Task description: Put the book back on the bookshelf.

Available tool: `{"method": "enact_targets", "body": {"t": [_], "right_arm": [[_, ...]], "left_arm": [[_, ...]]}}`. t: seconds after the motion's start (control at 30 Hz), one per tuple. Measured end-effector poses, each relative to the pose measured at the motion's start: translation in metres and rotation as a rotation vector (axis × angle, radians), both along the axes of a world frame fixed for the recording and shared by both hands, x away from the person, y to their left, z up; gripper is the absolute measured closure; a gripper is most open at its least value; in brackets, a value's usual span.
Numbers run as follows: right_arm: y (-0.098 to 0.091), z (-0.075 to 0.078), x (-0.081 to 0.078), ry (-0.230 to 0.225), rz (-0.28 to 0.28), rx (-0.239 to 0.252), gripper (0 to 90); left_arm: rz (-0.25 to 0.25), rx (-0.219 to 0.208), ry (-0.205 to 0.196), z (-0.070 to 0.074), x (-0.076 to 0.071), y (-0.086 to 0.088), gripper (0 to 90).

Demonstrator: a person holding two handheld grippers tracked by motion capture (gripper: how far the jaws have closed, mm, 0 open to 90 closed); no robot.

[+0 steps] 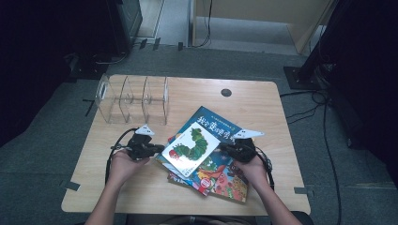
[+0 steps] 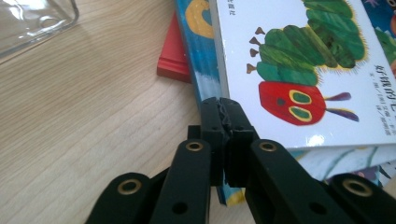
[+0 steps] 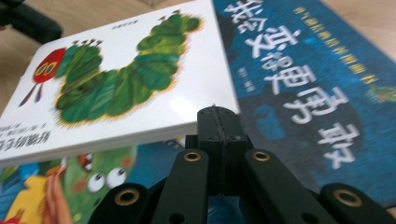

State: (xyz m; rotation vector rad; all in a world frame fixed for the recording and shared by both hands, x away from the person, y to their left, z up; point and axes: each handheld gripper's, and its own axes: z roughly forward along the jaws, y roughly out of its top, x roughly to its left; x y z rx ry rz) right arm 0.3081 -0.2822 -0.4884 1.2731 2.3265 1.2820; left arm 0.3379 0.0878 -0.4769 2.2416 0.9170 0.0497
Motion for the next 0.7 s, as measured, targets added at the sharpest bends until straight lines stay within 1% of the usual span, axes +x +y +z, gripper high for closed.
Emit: {"method": "enact_targets", "body": {"t": [0.1, 0.17, 0.27, 0.3, 0.33, 0.4, 0.43, 0.5, 0.57, 0.67, 0.7], "right_arm": [[0.003, -0.001, -0.008, 0.025, 0.025, -0.008, 90.0], [0.004, -0.001, -0.014, 0.03, 0.042, -0.013, 90.0], [0.004, -0.002, -0.018, 0.038, 0.054, -0.007, 90.0], [0.005, -0.003, -0.018, 0.042, 0.056, -0.009, 90.0], [0.006, -0.003, -0.017, 0.034, 0.056, -0.017, 90.0], [0.008, -0.005, -0.015, 0.032, 0.05, -0.022, 90.0], [0.009, -0.005, -0.014, 0.022, 0.045, -0.026, 90.0], [0.008, -0.005, -0.011, 0.021, 0.035, -0.024, 90.0], [0.008, -0.007, -0.008, 0.02, 0.025, -0.006, 90.0], [0.011, -0.008, -0.005, 0.014, 0.017, -0.004, 90.0], [0.013, -0.008, -0.003, 0.013, 0.019, -0.005, 90.0]], "left_arm": [[-0.014, 0.007, 0.008, 0.0, 0.0, -0.004, 90.0], [-0.029, 0.005, 0.013, 0.001, -0.002, -0.006, 90.0], [-0.062, 0.001, 0.023, 0.001, -0.007, -0.013, 90.0], [-0.072, 0.002, 0.027, 0.001, -0.008, -0.016, 90.0], [-0.082, 0.0, 0.028, 0.001, -0.01, -0.018, 90.0], [-0.092, 0.011, 0.026, 0.002, -0.013, -0.023, 90.0], [-0.093, 0.013, 0.027, 0.002, -0.014, -0.023, 90.0], [-0.1, 0.003, 0.039, 0.001, -0.015, -0.024, 90.0], [-0.102, -0.009, 0.05, 0.001, -0.017, -0.024, 90.0], [-0.11, -0.012, 0.063, 0.001, -0.021, -0.026, 90.0], [-0.113, -0.011, 0.059, 0.001, -0.023, -0.026, 90.0]]}}
